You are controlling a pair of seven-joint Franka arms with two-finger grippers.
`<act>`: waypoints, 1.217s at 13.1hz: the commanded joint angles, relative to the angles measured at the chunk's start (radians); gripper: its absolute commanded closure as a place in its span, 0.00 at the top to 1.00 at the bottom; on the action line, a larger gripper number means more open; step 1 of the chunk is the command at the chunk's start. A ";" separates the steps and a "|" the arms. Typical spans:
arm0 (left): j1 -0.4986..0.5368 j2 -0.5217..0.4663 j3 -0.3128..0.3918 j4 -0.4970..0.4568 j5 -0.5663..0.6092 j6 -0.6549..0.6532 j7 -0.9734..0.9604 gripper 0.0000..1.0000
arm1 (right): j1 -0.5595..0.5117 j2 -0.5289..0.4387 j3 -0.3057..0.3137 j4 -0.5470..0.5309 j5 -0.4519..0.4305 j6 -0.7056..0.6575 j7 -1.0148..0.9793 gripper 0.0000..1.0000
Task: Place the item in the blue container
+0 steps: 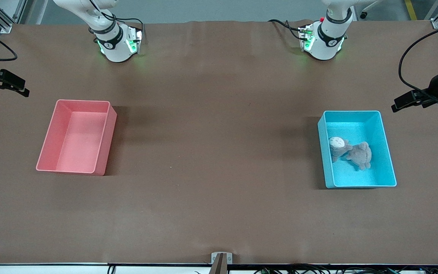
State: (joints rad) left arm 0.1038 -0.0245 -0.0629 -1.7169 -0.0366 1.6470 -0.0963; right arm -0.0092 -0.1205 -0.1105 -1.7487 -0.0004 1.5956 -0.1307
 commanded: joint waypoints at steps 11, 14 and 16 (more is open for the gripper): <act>-0.110 -0.031 0.077 0.091 -0.016 -0.007 0.000 1.00 | -0.006 -0.025 0.003 -0.018 -0.006 0.007 -0.007 1.00; -0.110 -0.028 0.080 0.118 -0.017 -0.007 0.004 1.00 | -0.005 -0.025 0.003 -0.018 -0.004 0.007 -0.007 1.00; -0.111 -0.029 0.077 0.128 -0.016 -0.007 0.003 1.00 | -0.005 -0.025 0.003 -0.018 -0.004 0.006 -0.007 1.00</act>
State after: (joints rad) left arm -0.0012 -0.0478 0.0088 -1.6056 -0.0368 1.6474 -0.0985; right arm -0.0093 -0.1208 -0.1110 -1.7483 -0.0010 1.5966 -0.1308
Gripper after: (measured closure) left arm 0.000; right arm 0.000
